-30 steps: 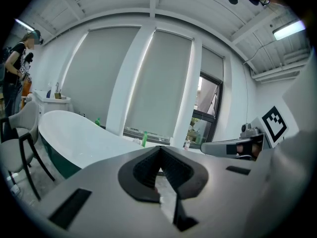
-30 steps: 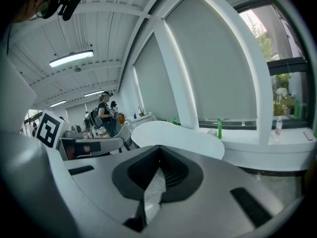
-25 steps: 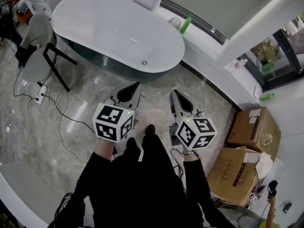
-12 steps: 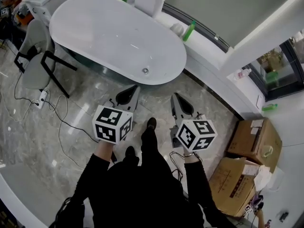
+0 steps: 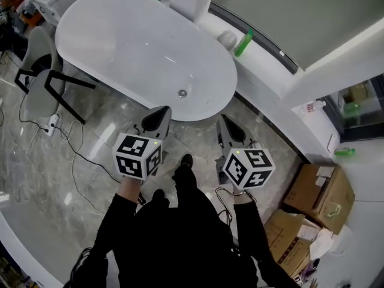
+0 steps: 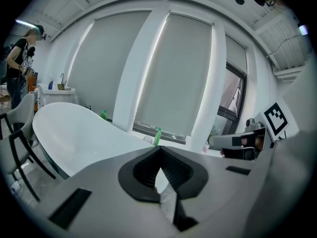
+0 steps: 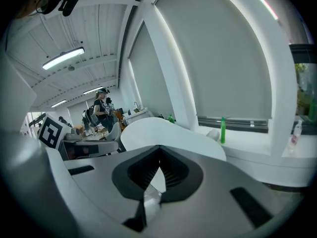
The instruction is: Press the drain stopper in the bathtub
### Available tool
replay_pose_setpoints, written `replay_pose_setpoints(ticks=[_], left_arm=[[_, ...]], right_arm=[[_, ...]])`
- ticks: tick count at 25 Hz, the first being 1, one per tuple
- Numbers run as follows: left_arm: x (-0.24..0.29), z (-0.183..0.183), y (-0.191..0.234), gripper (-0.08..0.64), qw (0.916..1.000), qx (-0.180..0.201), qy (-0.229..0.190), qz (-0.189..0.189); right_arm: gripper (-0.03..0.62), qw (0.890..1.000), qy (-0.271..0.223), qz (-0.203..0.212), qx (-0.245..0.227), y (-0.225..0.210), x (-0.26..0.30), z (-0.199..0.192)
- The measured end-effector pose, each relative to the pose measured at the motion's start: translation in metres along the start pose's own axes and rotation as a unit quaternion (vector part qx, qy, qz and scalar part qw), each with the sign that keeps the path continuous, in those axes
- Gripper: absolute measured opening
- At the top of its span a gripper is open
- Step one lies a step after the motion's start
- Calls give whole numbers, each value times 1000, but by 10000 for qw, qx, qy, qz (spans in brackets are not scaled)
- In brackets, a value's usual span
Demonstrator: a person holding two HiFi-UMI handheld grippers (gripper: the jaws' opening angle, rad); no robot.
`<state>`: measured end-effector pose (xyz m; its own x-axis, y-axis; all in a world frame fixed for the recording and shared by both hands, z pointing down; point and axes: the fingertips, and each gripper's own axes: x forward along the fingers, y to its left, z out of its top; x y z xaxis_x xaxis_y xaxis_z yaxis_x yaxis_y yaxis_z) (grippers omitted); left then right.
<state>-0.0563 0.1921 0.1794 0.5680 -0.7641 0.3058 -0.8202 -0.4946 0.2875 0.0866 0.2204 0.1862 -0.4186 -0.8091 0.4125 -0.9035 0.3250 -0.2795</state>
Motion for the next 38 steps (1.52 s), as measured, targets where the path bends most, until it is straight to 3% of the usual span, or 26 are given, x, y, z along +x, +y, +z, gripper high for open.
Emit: replay_pose_setpoints(ticks=[17,28,38], left_arm=[[97,12,14,5,9985,32,412,363],[160,13,44,5,9971,83,740,128],[230,-4,103,5,9911,-23,1318,-170]], right_arm=[[2,9991,226,252,241,-75,56,26],[2,9987,343,-18,376,-101,100,36],[2,9959,753,-270,428,-116,189,34]])
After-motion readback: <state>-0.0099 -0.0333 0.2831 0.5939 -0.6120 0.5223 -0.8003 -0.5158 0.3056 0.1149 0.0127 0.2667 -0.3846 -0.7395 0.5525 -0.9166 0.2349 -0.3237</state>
